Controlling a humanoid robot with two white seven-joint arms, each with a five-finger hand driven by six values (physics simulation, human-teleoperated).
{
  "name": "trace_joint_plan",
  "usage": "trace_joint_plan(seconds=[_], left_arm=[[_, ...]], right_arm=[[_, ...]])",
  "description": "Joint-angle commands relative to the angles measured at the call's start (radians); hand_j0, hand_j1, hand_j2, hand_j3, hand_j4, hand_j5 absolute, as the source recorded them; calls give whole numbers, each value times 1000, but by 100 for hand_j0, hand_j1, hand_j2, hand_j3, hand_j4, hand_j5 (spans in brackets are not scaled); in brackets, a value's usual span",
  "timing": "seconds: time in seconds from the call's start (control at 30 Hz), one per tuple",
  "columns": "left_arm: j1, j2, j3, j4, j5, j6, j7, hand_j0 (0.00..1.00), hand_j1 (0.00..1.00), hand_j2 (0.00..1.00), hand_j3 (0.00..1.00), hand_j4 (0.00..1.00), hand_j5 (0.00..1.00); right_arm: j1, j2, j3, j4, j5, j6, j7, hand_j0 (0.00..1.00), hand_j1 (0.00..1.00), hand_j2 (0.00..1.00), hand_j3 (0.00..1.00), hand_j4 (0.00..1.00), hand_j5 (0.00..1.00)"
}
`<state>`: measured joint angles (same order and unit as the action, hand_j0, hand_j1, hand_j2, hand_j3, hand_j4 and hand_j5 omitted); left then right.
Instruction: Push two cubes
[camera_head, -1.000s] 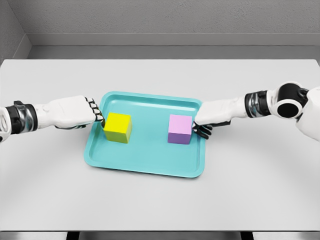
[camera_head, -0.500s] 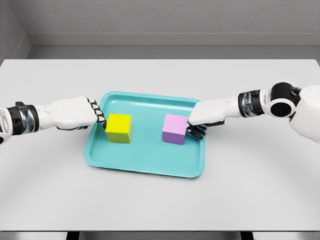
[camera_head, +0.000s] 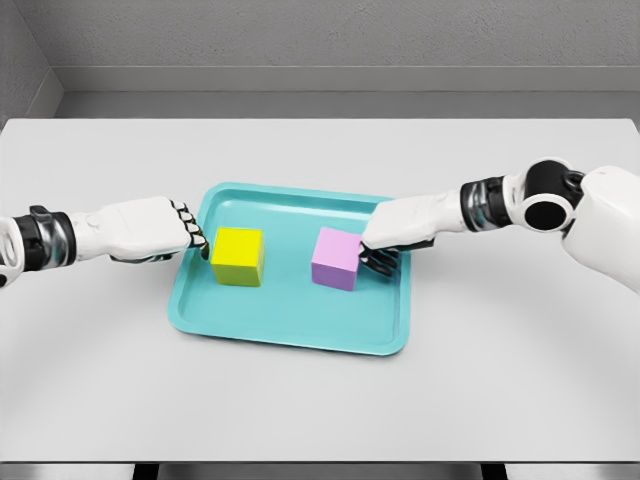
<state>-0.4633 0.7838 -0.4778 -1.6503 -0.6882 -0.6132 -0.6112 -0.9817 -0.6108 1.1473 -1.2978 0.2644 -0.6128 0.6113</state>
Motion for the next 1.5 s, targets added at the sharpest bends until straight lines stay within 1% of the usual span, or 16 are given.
trace_joint_plan(seconds=[0.0,0.27,0.37,0.43,0.57,0.63,0.67,0.9,1.1,1.17,1.27,1.47], left_arm=[[0,-3,-1,9,3,2,0,64,64,64,64,64,64],[2,-6,-1,14,3,2,0,64,64,64,64,64,64],[2,-26,1,17,-1,2,0,64,64,64,64,64,64],[2,-37,1,35,-1,2,0,64,64,64,64,64,64],[2,-43,1,35,-1,2,0,64,64,64,64,64,64],[2,-43,1,37,-2,2,0,64,64,64,64,64,64],[2,-43,1,35,-2,2,0,64,64,64,64,64,64],[0,-58,-1,37,-4,2,0,64,64,64,64,64,64],[0,-64,-1,35,-4,2,0,65,65,65,65,65,65],[-5,-71,-15,37,-5,2,0,65,65,65,65,65,65],[-5,-72,-15,37,-7,2,0,65,65,65,65,65,65],[-5,-75,-15,35,-7,2,0,65,65,65,65,65,65]], right_arm=[[0,6,-1,3,-4,2,0,12,12,12,12,12,12],[-5,17,-1,9,-4,2,0,12,12,12,12,12,12],[-6,28,-1,18,-2,2,0,12,12,12,12,12,12],[-9,28,-1,18,-2,2,0,12,12,12,12,12,12],[-12,29,-1,18,-2,2,0,12,12,12,12,12,12],[-12,40,-1,20,-2,2,0,12,12,12,12,12,12],[-12,42,-1,32,4,2,0,12,12,12,12,12,12],[-14,57,-1,35,7,2,0,12,12,12,12,12,12],[-14,52,-1,35,10,2,0,12,12,12,12,12,12],[-14,51,0,34,10,2,0,12,12,12,12,12,12],[-14,51,8,34,12,2,0,12,12,12,12,12,12],[-26,45,9,34,12,2,0,10,10,10,10,10,10]])
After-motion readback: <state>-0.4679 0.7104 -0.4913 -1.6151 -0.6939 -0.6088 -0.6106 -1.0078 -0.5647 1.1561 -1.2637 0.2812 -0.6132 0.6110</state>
